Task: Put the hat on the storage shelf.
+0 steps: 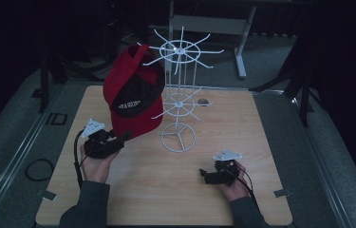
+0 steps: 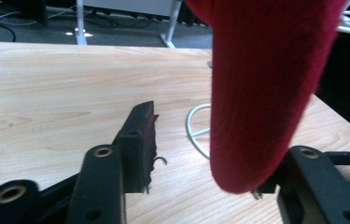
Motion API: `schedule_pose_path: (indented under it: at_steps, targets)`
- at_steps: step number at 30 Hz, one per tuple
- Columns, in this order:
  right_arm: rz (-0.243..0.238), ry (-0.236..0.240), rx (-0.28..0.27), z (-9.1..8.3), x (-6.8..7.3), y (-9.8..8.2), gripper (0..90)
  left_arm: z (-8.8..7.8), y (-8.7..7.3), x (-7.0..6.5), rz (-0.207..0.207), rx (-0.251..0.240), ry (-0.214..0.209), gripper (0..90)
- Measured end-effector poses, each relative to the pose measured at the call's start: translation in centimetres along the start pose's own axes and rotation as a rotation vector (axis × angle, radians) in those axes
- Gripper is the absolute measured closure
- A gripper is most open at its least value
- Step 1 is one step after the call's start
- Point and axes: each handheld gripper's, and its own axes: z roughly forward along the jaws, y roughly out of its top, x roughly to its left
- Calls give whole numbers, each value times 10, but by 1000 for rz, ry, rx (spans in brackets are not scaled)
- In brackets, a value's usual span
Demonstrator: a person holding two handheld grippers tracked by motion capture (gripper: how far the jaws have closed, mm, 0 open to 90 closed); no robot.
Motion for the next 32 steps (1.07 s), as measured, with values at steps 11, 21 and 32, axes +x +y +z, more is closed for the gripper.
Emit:
schedule_pose_path:
  at_steps: [11, 21, 32]
  targets:
    - [-2, 0, 0, 0, 0, 0, 112, 2, -12, 4, -16, 14, 0, 430]
    - [-5, -1, 1, 0, 0, 0, 112, 3, -25, 6, -33, 25, -28, 412]
    - [-5, -1, 1, 0, 0, 0, 112, 6, -44, 12, -4, 36, -8, 406]
